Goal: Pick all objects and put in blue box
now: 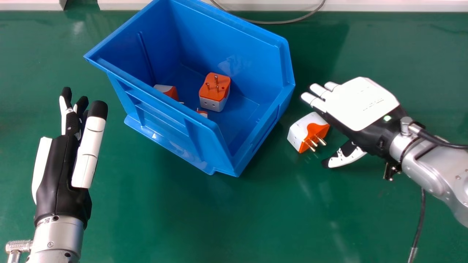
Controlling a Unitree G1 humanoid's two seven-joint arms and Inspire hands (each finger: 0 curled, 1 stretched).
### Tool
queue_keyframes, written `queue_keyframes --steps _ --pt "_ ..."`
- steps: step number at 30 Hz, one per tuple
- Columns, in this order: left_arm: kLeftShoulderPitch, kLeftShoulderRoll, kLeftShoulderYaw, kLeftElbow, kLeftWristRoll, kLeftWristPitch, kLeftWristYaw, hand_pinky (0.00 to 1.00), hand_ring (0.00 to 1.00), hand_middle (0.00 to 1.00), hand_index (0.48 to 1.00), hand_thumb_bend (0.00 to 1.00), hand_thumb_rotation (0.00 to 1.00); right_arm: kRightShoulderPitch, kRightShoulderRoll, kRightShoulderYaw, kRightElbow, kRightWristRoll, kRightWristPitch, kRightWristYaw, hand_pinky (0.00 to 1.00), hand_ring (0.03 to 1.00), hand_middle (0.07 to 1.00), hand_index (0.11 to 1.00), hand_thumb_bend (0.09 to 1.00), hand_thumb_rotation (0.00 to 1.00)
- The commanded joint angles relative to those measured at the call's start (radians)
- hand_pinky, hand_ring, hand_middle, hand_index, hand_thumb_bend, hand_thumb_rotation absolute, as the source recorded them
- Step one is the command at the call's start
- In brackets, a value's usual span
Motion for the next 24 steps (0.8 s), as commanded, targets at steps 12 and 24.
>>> queue_keyframes --steps 12,24 --pt "0.012 0.014 0.017 -0.030 -0.007 -0.002 -0.010 0.96 0.99 1.00 0.989 0.77 0.94 -0.080 0.004 0.052 0.059 0.002 0.004 0.016 0.71 0.837 0.869 0.846 0.424 0.44" --pt "0.027 0.004 0.019 -0.068 -0.010 0.019 -0.015 0.96 0.99 1.00 0.988 0.77 0.94 -0.137 0.018 0.095 0.135 0.002 -0.013 -0.003 0.69 0.831 0.862 0.842 0.403 0.46"
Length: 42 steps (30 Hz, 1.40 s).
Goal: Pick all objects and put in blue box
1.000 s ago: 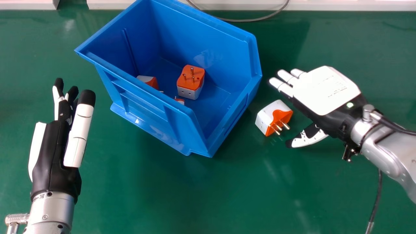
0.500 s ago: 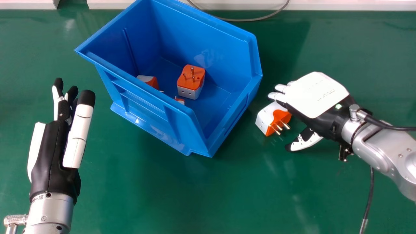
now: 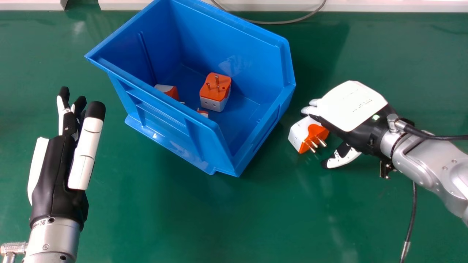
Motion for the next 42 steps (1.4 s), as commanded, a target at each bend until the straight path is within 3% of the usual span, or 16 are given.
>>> queue_keyframes --steps 1,8,14,16,20,21,23,25,31,33,42 --pt "0.009 0.002 0.005 -0.040 -0.008 0.001 0.003 0.96 0.99 1.00 0.988 0.77 0.94 -0.033 0.004 0.007 0.007 0.003 -0.002 -0.013 0.69 0.831 0.862 0.842 0.403 0.46" --pt "0.016 -0.003 0.001 -0.055 -0.003 0.007 0.005 0.96 1.00 1.00 0.990 0.79 0.94 -0.058 0.022 0.029 0.038 -0.007 0.005 -0.023 0.69 0.820 0.853 0.830 0.396 0.46" --pt "0.031 -0.010 -0.006 -0.092 0.004 0.024 0.009 0.97 1.00 1.00 0.991 0.79 0.94 -0.092 0.033 0.064 0.089 -0.028 0.001 -0.056 0.68 0.814 0.847 0.825 0.394 0.46" --pt "0.032 -0.010 -0.007 -0.093 0.006 0.024 0.011 0.97 1.00 1.00 0.991 0.78 0.94 -0.110 0.046 0.077 0.119 -0.030 -0.001 -0.070 0.65 0.801 0.838 0.817 0.385 0.47" --pt "0.035 -0.011 -0.011 -0.096 0.007 0.023 0.015 0.98 1.00 1.00 0.991 0.77 0.94 -0.132 0.092 0.083 0.209 -0.002 0.010 -0.122 0.59 0.712 0.738 0.722 0.373 0.47" --pt "0.035 -0.010 -0.012 -0.097 0.008 0.023 0.016 0.98 1.00 1.00 0.991 0.77 0.94 -0.132 0.101 0.082 0.225 0.005 0.014 -0.138 0.53 0.642 0.664 0.673 0.397 0.41" --pt "0.037 -0.010 -0.015 -0.100 0.011 0.024 0.018 0.98 1.00 1.00 0.991 0.77 0.94 -0.129 0.115 0.078 0.256 0.023 0.016 -0.164 0.35 0.405 0.428 0.554 0.460 0.25" --pt "0.038 -0.009 -0.017 -0.103 0.013 0.025 0.021 0.98 1.00 1.00 0.989 0.76 0.94 -0.127 0.122 0.073 0.277 0.040 0.014 -0.182 0.21 0.251 0.293 0.497 0.493 0.15" --pt "0.043 -0.009 -0.021 -0.115 0.021 0.028 0.025 0.98 1.00 1.00 0.987 0.76 0.94 -0.124 0.140 0.041 0.298 0.137 0.003 -0.120 0.15 0.193 0.245 0.481 0.501 0.13" --pt "0.044 -0.009 -0.022 -0.116 0.022 0.029 0.025 0.98 1.00 1.00 0.987 0.76 0.94 -0.119 0.135 0.041 0.290 0.154 0.001 -0.110 0.08 0.119 0.182 0.479 0.502 0.11" --pt "0.041 -0.004 -0.020 -0.106 0.023 0.023 0.023 0.98 1.00 1.00 0.987 0.76 0.95 -0.103 0.131 0.065 0.264 0.139 0.053 -0.084 0.04 0.079 0.151 0.481 0.504 0.11"
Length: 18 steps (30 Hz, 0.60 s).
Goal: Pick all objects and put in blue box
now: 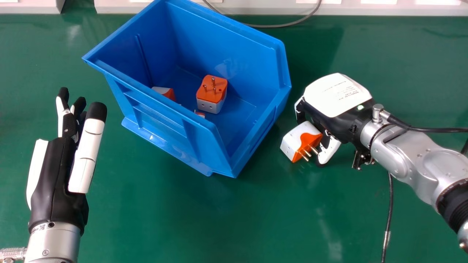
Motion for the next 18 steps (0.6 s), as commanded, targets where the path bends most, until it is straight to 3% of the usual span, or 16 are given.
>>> queue_keyframes --steps 1,3,11,18 --pt "-0.001 0.006 0.001 -0.029 0.008 -0.008 0.004 0.98 1.00 1.00 0.987 0.76 0.95 0.018 -0.004 0.008 0.010 -0.013 0.053 0.030 0.04 0.079 0.151 0.481 0.504 0.11" --pt "0.003 0.005 -0.001 -0.039 0.009 -0.002 0.004 0.98 1.00 1.00 0.987 0.76 0.95 0.020 0.000 0.005 0.007 -0.003 0.067 0.051 0.04 0.080 0.154 0.480 0.504 0.11" --pt "0.003 0.008 0.002 -0.042 0.011 0.002 -0.001 0.98 1.00 1.00 0.991 0.75 0.95 0.043 -0.001 -0.003 -0.047 0.032 0.111 0.126 0.08 0.116 0.194 0.487 0.503 0.11" --pt "-0.002 0.010 0.008 -0.024 0.007 -0.005 -0.005 0.97 1.00 1.00 0.990 0.74 0.95 0.051 0.000 -0.016 -0.068 0.057 0.137 0.165 0.09 0.122 0.199 0.490 0.502 0.11"
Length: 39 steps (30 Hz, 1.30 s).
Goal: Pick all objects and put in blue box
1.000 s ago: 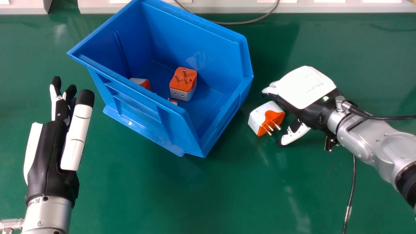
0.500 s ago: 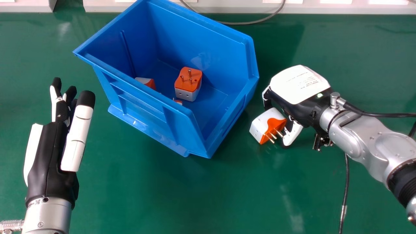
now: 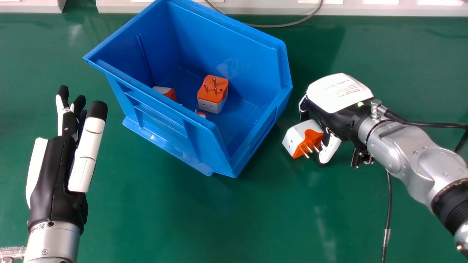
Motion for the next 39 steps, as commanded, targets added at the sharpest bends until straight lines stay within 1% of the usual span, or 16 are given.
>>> queue_keyframes --steps 1,7,8,9,11,13,17,19,21,25,28,30,32,36,39 --pt "-0.004 0.009 0.006 -0.011 -0.001 -0.013 -0.003 0.97 1.00 1.00 0.990 0.74 0.95 0.036 -0.007 -0.006 0.006 0.008 0.028 0.033 0.09 0.122 0.199 0.490 0.502 0.11" --pt "-0.003 0.011 0.011 -0.003 -0.005 -0.017 -0.006 0.97 0.99 1.00 0.988 0.74 0.95 0.061 -0.022 -0.047 -0.074 0.058 0.067 0.103 0.09 0.124 0.204 0.489 0.499 0.11" --pt "-0.003 0.011 0.011 -0.003 -0.006 -0.017 -0.007 0.97 0.99 1.00 0.987 0.74 0.95 0.068 -0.027 -0.055 -0.097 0.063 0.075 0.117 0.11 0.151 0.333 0.488 0.509 0.05" --pt "-0.002 0.011 0.012 -0.003 -0.006 -0.017 -0.008 0.97 0.99 1.00 0.986 0.74 0.95 0.076 -0.032 -0.062 -0.122 0.066 0.085 0.130 0.13 0.171 0.382 0.487 0.513 0.03" --pt "-0.001 0.010 0.013 -0.003 -0.005 -0.018 -0.008 0.96 0.99 1.00 0.985 0.75 0.94 0.092 -0.043 -0.074 -0.167 0.071 0.098 0.153 0.16 0.199 0.434 0.485 0.517 0.01" --pt "-0.004 0.012 0.016 0.002 -0.007 -0.017 -0.010 0.96 0.99 1.00 0.985 0.75 0.94 0.119 -0.070 -0.099 -0.246 0.083 0.098 0.175 0.17 0.211 0.420 0.492 0.514 0.01" --pt "-0.009 0.015 0.022 0.011 -0.010 -0.019 -0.014 0.96 0.99 1.00 0.983 0.75 0.94 0.161 -0.100 -0.145 -0.346 0.101 0.091 0.193 0.15 0.200 0.451 0.483 0.517 0.00" --pt "-0.012 0.016 0.025 0.018 -0.011 -0.022 -0.015 0.96 0.99 1.00 0.983 0.75 0.94 0.194 -0.129 -0.184 -0.415 0.122 0.064 0.174 0.15 0.197 0.454 0.481 0.518 0.00" --pt "-0.016 0.016 0.028 0.024 -0.011 -0.023 -0.017 0.96 0.99 1.00 0.983 0.76 0.94 0.216 -0.143 -0.212 -0.458 0.133 0.045 0.162 0.13 0.178 0.463 0.479 0.519 0.00" --pt "-0.021 0.015 0.035 0.028 -0.015 -0.020 -0.024 0.96 0.99 1.00 0.982 0.76 0.94 0.251 -0.167 -0.290 -0.544 0.187 -0.022 0.129 0.12 0.167 0.447 0.482 0.516 0.00" --pt "-0.028 0.017 0.036 0.027 -0.017 -0.012 -0.024 0.96 0.99 1.00 0.982 0.76 0.94 0.253 -0.163 -0.331 -0.594 0.212 -0.053 0.118 0.09 0.135 0.427 0.482 0.513 0.00" --pt "-0.032 0.019 0.037 0.031 -0.020 -0.012 -0.026 0.96 0.99 1.00 0.982 0.77 0.94 0.243 -0.152 -0.350 -0.618 0.227 -0.068 0.120 0.07 0.118 0.403 0.479 0.509 0.00" --pt "-0.035 0.020 0.037 0.035 -0.022 -0.013 -0.026 0.96 0.99 1.00 0.982 0.77 0.94 0.230 -0.141 -0.359 -0.638 0.232 -0.069 0.125 0.07 0.115 0.398 0.480 0.509 0.00" --pt "-0.046 0.020 0.037 0.051 -0.022 -0.015 -0.024 0.96 0.99 1.00 0.981 0.77 0.94 0.209 -0.119 -0.367 -0.675 0.243 -0.048 0.149 0.06 0.104 0.422 0.482 0.513 0.00" --pt "-0.054 0.019 0.033 0.063 -0.019 -0.021 -0.023 0.96 0.99 1.00 0.981 0.77 0.94 0.173 -0.073 -0.363 -0.683 0.256 -0.018 0.167 0.05 0.092 0.438 0.483 0.514 0.00"
